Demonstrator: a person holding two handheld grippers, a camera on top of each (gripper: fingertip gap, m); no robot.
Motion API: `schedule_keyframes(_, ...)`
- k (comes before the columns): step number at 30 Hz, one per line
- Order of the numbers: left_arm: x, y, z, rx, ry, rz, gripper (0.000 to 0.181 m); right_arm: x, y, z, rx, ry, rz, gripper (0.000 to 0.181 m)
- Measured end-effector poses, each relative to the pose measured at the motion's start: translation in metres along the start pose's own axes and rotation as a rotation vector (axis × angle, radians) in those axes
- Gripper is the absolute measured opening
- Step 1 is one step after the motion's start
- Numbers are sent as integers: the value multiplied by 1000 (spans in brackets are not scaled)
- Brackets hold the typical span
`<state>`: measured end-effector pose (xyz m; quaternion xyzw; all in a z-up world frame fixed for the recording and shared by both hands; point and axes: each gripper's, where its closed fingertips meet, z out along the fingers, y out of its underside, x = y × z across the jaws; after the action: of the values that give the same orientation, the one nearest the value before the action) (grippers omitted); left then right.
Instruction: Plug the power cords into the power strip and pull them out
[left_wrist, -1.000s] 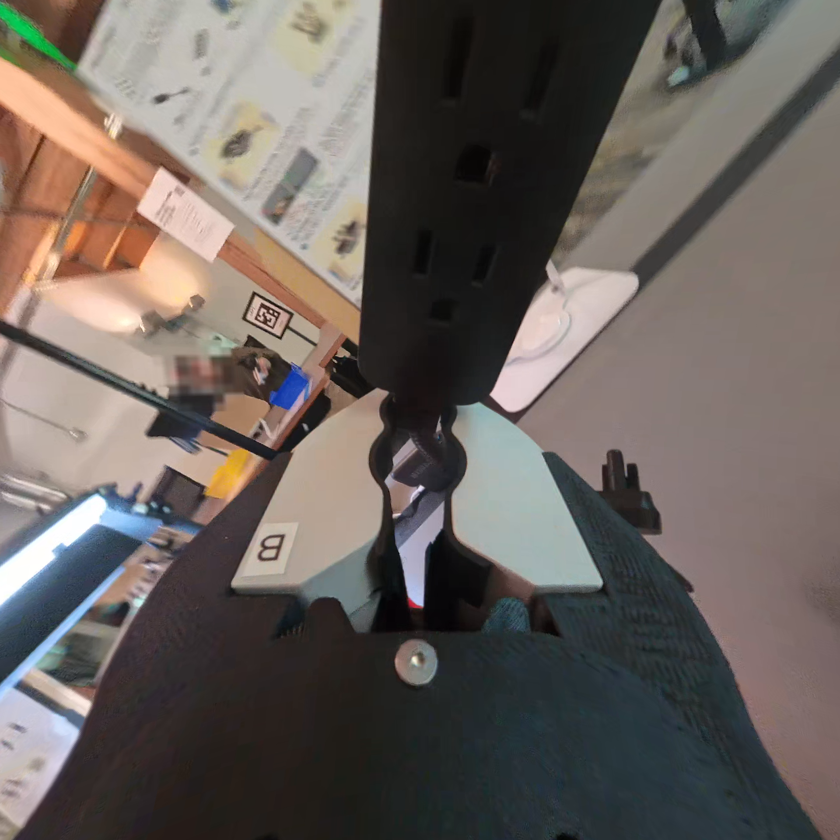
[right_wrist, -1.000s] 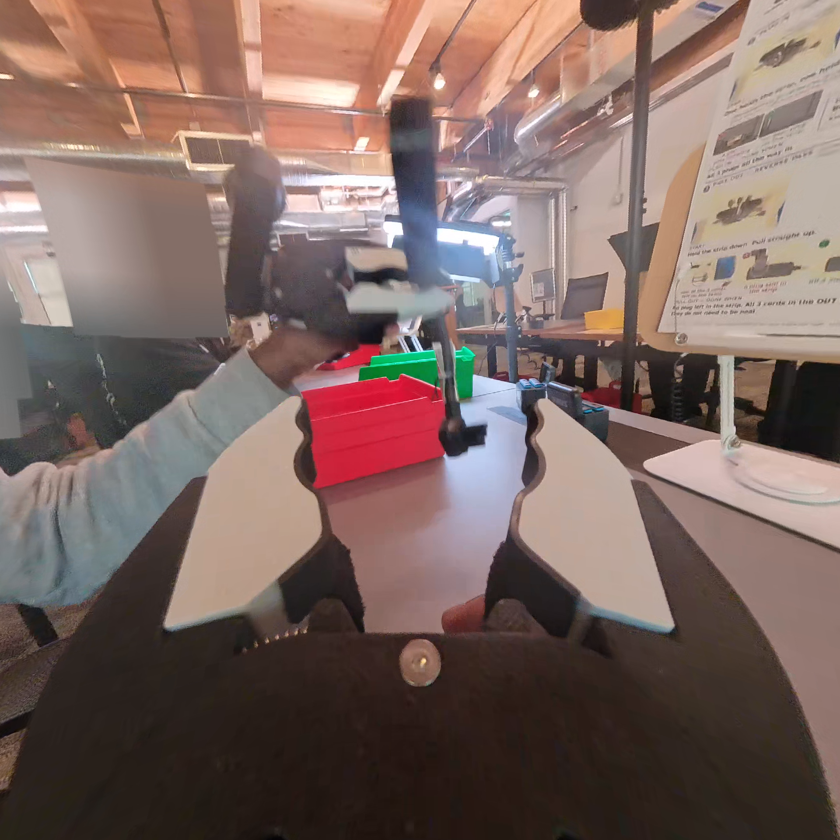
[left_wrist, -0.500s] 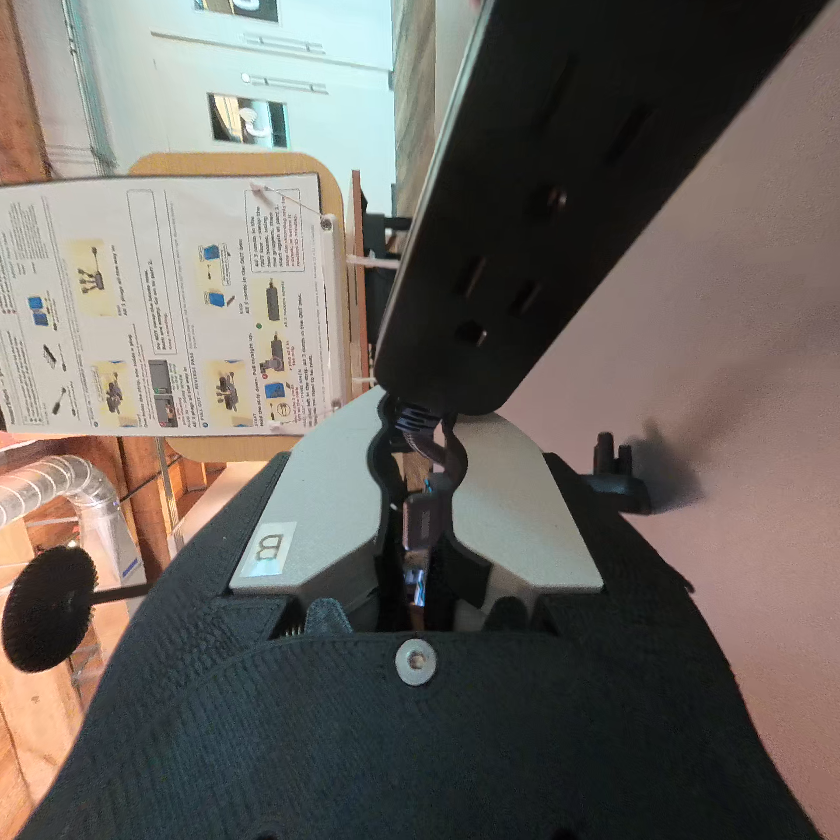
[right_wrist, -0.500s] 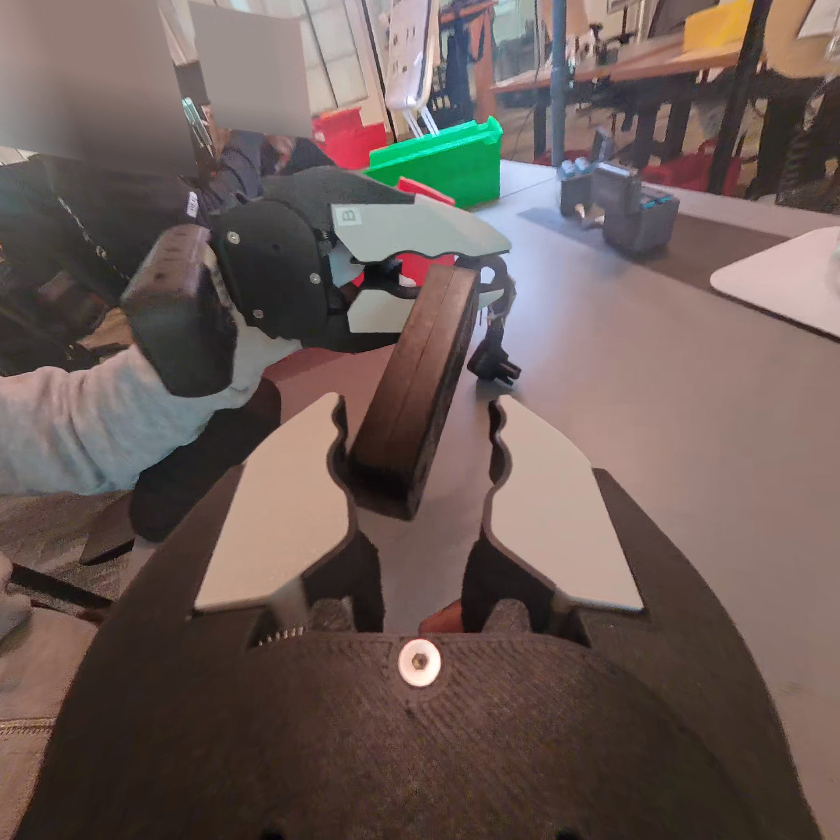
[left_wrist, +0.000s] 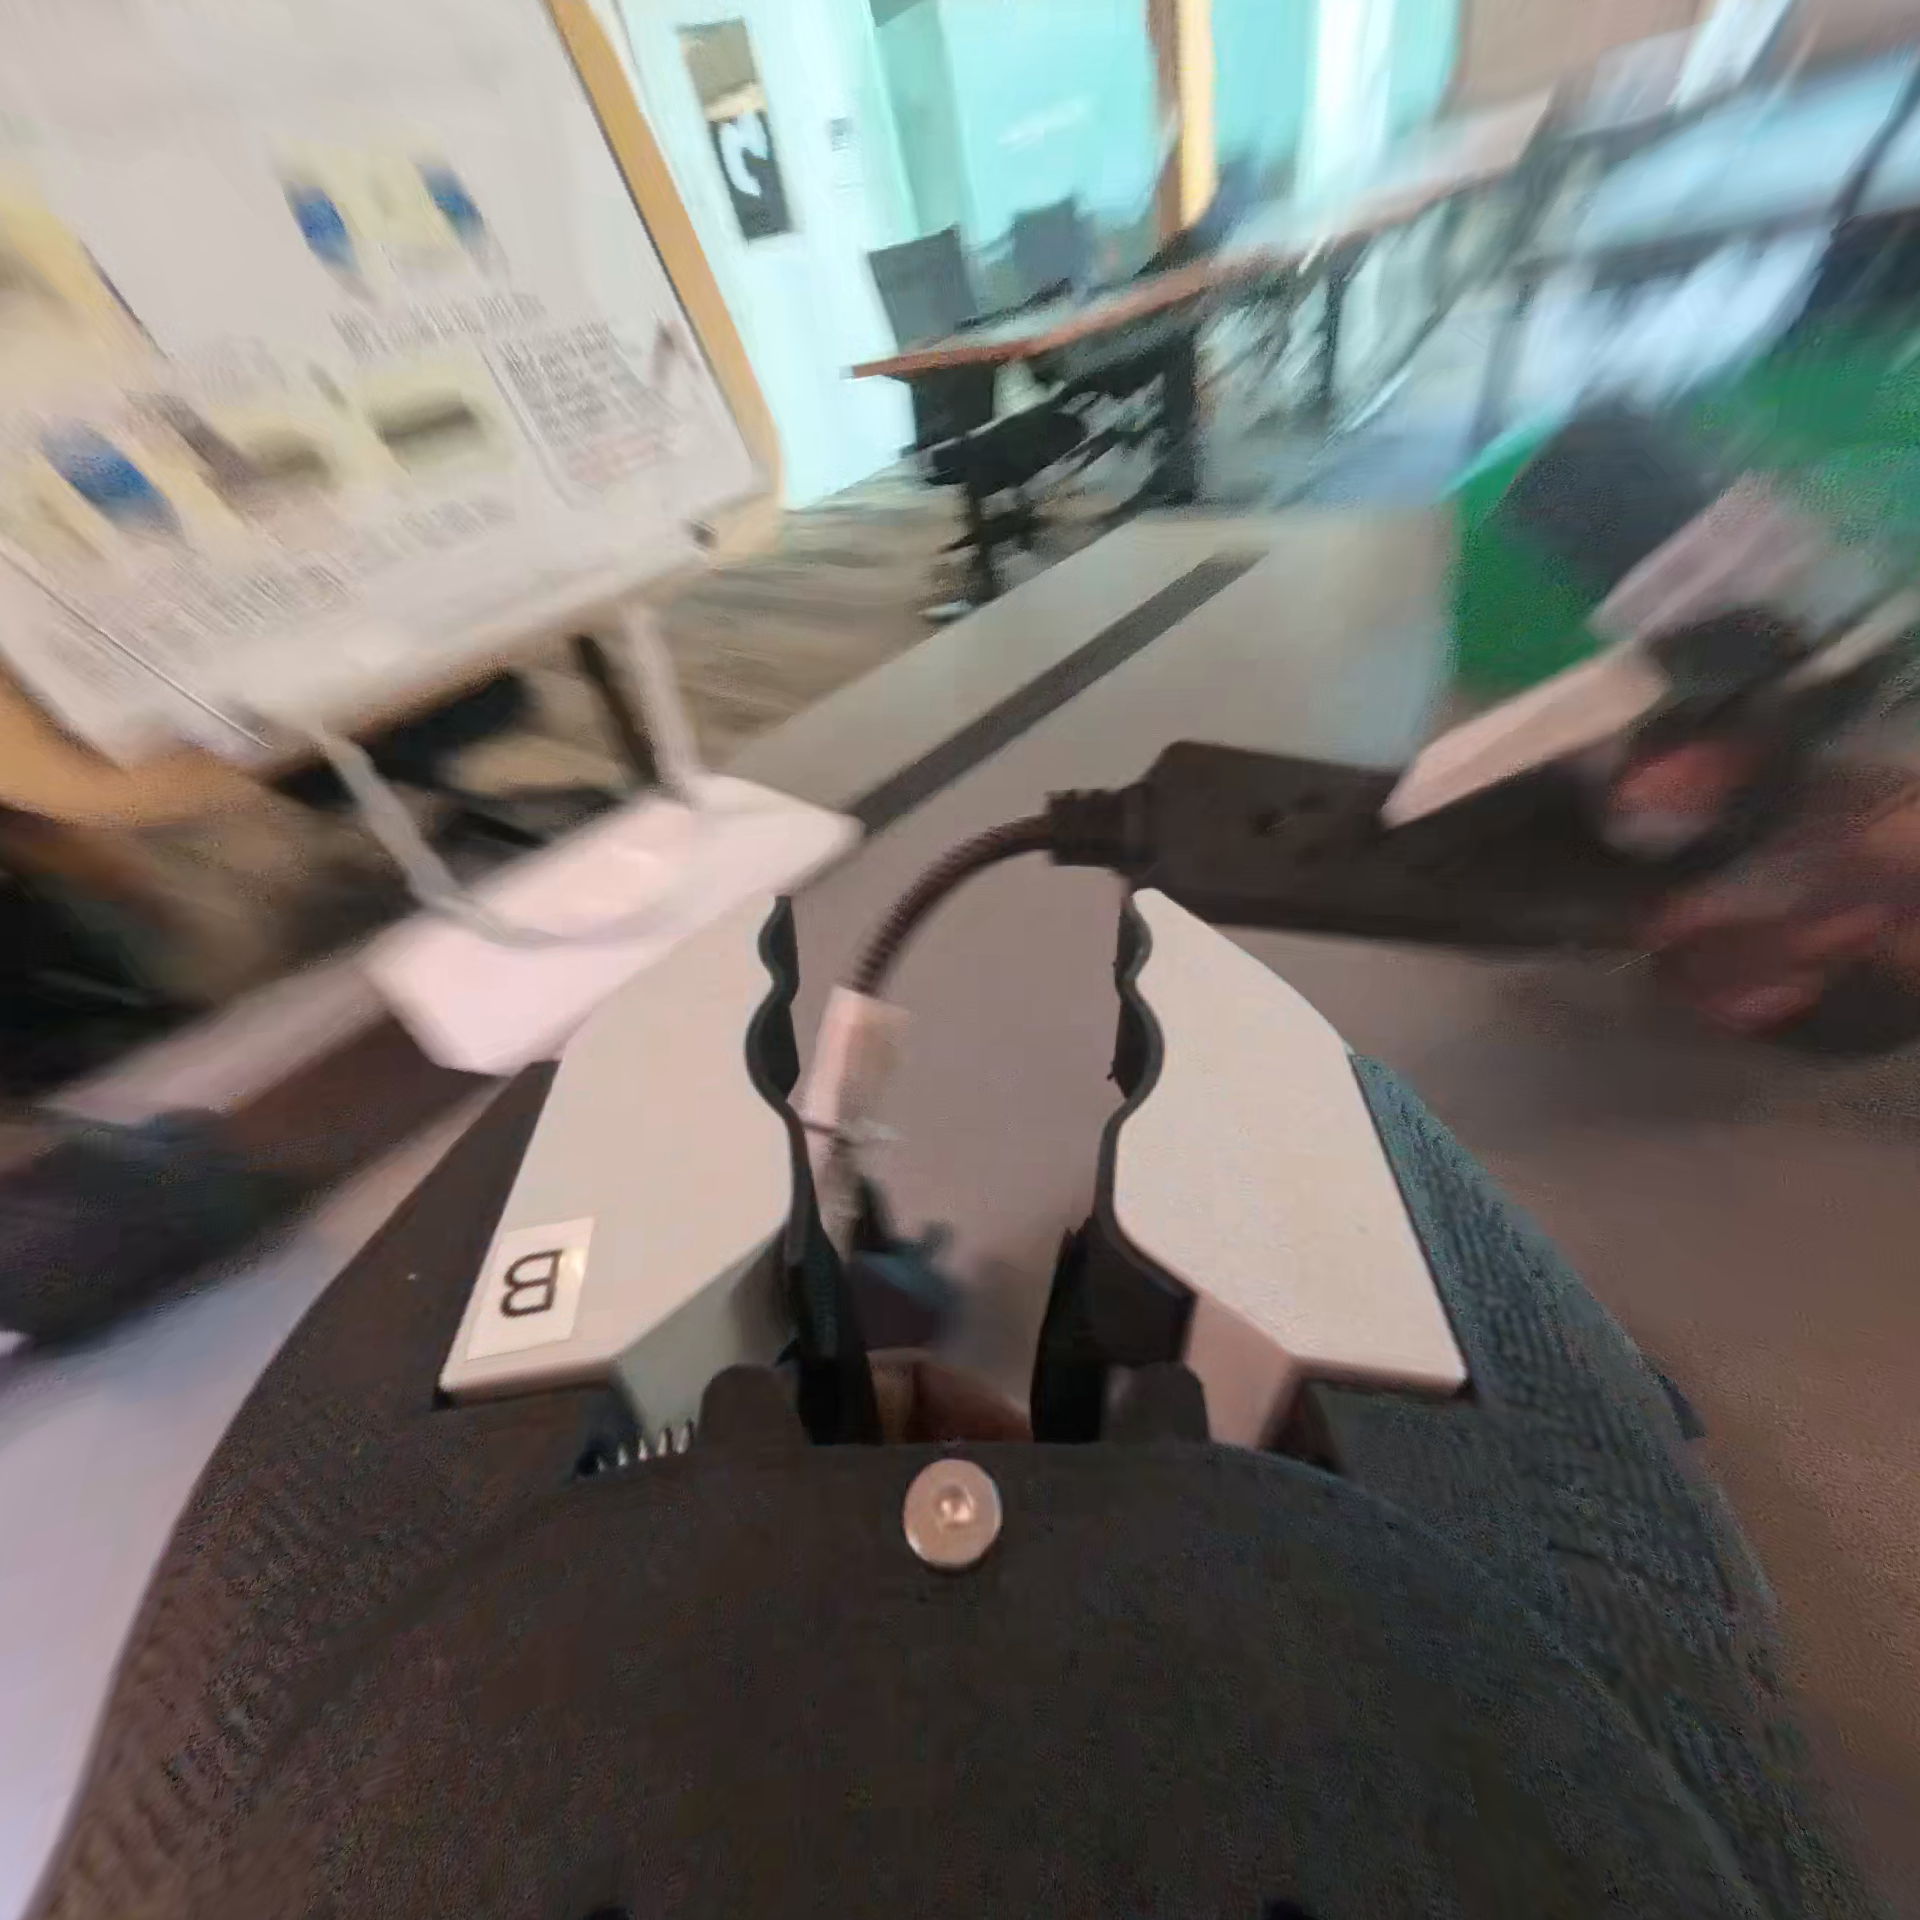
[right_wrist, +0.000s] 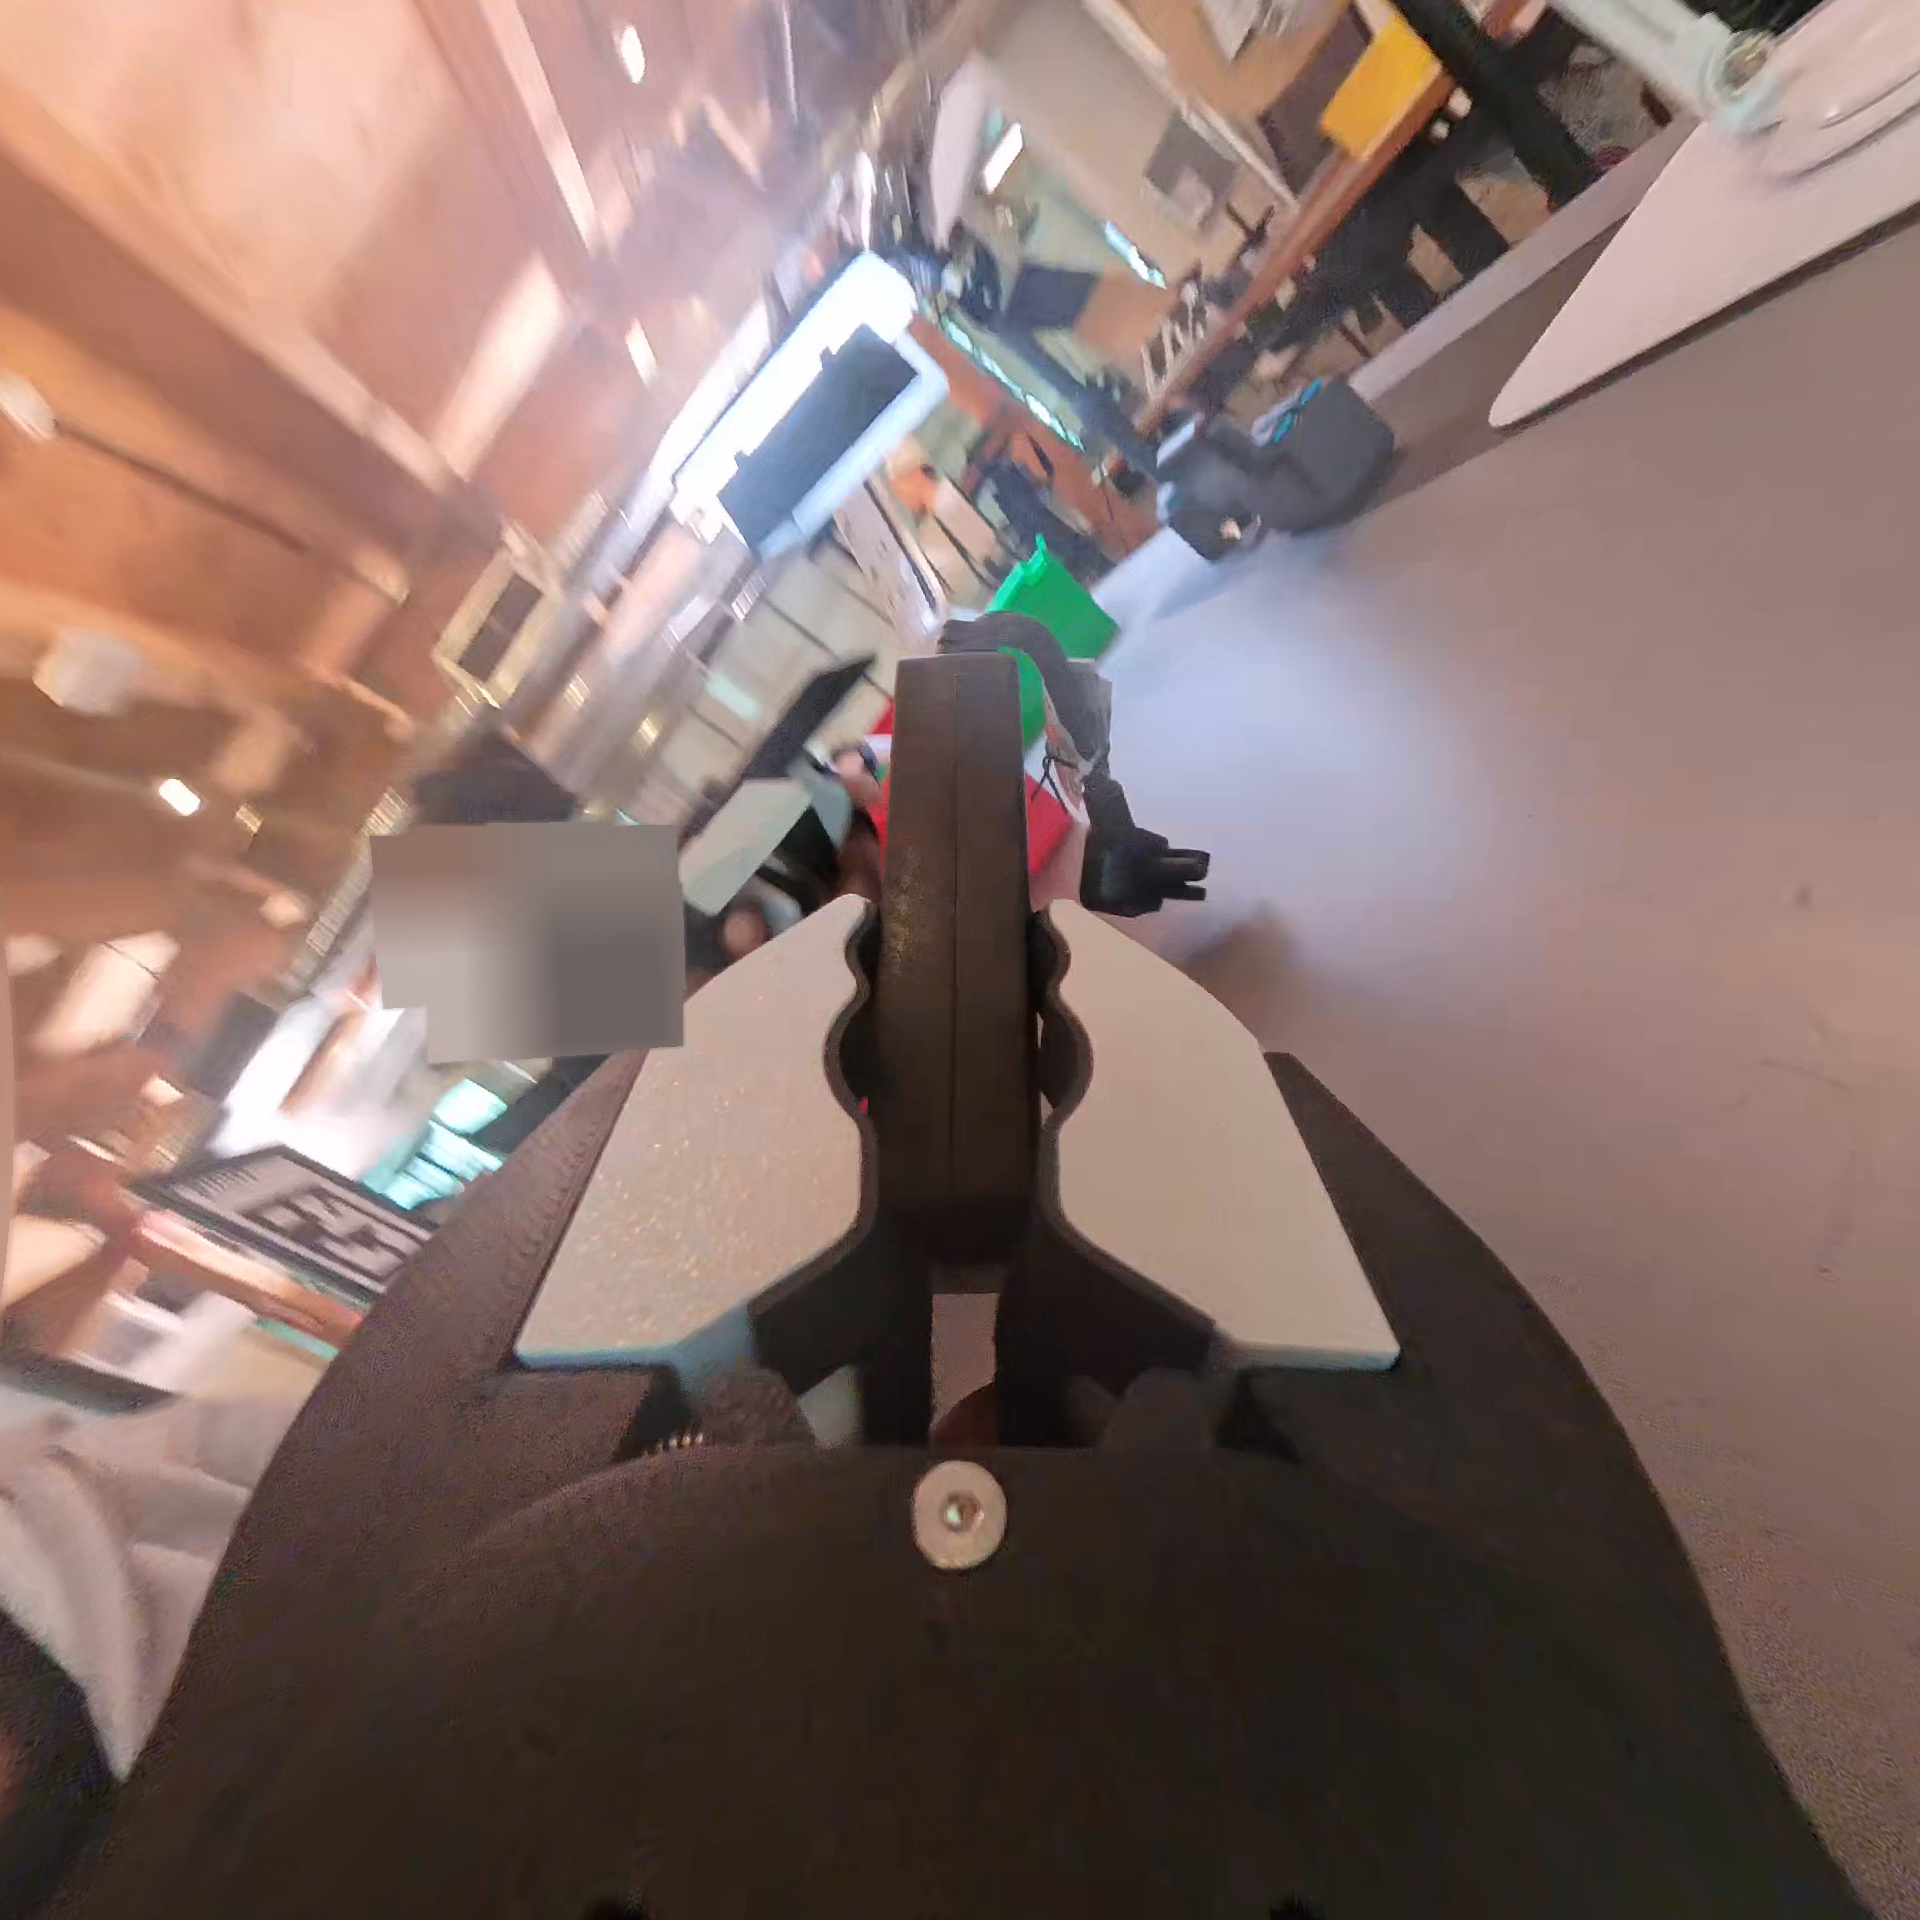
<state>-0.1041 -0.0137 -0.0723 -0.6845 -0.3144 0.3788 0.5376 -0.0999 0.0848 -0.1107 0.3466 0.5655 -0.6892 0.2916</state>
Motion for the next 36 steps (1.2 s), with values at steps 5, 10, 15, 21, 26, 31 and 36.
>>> schedule_keyframes(5, 64, 8, 13, -37, 596, -899, 59, -13, -15, -3, 149, -121, 104, 29)
schedule_keyframes(10, 94, -9, 25, 117, 784, -1098, 58, -27, -3, 10, 131, -194, 109, 28)
schedule_keyframes(15, 84, -6, 18, 144, 726, -956, 28, -36, 17, 22, 0, -214, 58, 28)
schedule_keyframes(21, 90, -2, -10, -29, 849, -693, 27, -44, 25, 13, -180, -249, -53, 53)
schedule_keyframes(26, 99, 24, -26, -253, 872, -472, 28, -53, 33, 12, -257, -242, -182, 68)
schedule_keyframes(31, 117, 59, -33, -503, 853, -244, 28, -56, 52, 22, -332, -187, -396, 67)
schedule_keyframes(36, 145, 70, -43, -611, 945, -142, 28, -53, 91, 32, -509, -174, -510, 50)
